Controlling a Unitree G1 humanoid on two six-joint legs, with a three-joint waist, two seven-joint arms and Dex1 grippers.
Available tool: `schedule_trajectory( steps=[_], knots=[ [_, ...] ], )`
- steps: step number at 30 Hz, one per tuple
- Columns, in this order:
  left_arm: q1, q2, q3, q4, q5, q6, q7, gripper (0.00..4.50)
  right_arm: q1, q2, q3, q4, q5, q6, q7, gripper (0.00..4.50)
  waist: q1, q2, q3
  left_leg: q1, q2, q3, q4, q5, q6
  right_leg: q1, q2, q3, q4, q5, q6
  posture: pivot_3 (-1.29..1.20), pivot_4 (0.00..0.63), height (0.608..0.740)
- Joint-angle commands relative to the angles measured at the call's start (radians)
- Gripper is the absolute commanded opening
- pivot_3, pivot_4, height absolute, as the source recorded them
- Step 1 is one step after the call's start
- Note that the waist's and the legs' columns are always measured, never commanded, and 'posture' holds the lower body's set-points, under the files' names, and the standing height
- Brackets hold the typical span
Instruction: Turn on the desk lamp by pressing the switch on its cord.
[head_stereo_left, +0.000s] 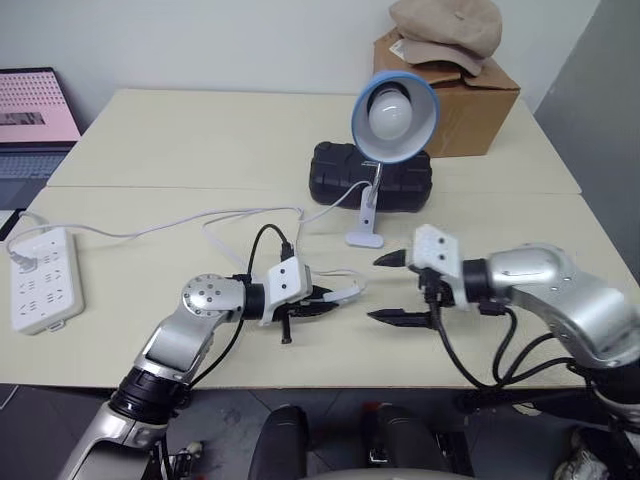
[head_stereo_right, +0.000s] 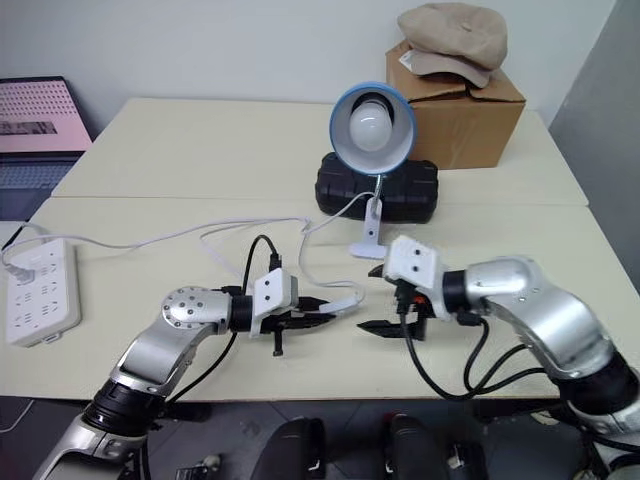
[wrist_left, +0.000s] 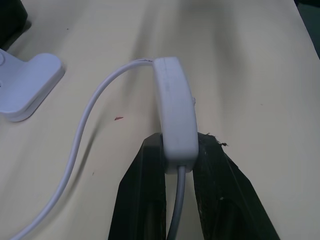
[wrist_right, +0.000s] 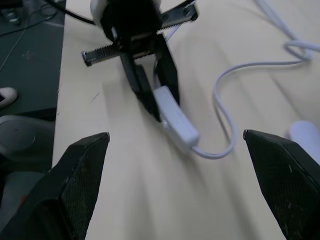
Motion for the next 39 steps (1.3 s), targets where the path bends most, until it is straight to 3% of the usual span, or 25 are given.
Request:
schedule_trajectory(
  steps=[1,13,22,29,39],
  knots=[
    [0.018,0.007,0.017,-0.033,0.008,-0.027,0.017,0.41,-0.059,0.048,0.069,0.069,-0.074,-0.063,0.028,4.5,0.001,0.0,0.0,0.0,0.0,0.0,0.0,0.0,0.0,0.0,0.0,0.0,0.0,0.0,0.0,0.0,0.15,0.74],
    [0.014,-0.005,0.015,-0.01,0.019,-0.056,0.034,0.41,-0.107,0.132,0.123,0.21,-0.182,-0.139,0.086,4.5,0.003,0.0,0.0,0.0,0.0,0.0,0.001,0.0,0.0,0.0,0.0,0.0,0.001,0.0,0.0,0.0,0.15,0.74],
    [0.011,-0.013,0.018,-0.002,0.019,-0.065,0.035,0.41,-0.103,0.157,0.138,0.25,-0.235,-0.171,0.103,2.77,0.003,0.0,0.0,0.0,0.0,0.0,0.001,0.0,0.0,0.0,0.0,0.0,0.001,0.0,0.0,0.0,0.15,0.74],
    [-0.007,-0.026,0.019,0.007,0.016,-0.065,0.038,0.41,-0.1,0.172,0.145,0.276,-0.277,-0.207,0.112,0.91,0.003,0.0,0.0,0.0,0.0,0.001,0.001,0.0,0.0,0.0,0.0,0.0,0.001,0.0,0.0,0.0,0.15,0.74],
    [-0.014,-0.033,0.018,0.018,0.023,-0.074,0.038,0.41,-0.087,0.189,0.124,0.273,-0.289,-0.217,0.126,0.83,0.003,0.0,0.0,0.0,0.0,0.001,0.001,0.0,0.0,0.0,0.0,0.0,0.001,0.0,0.0,0.0,0.15,0.74]
  ],
)
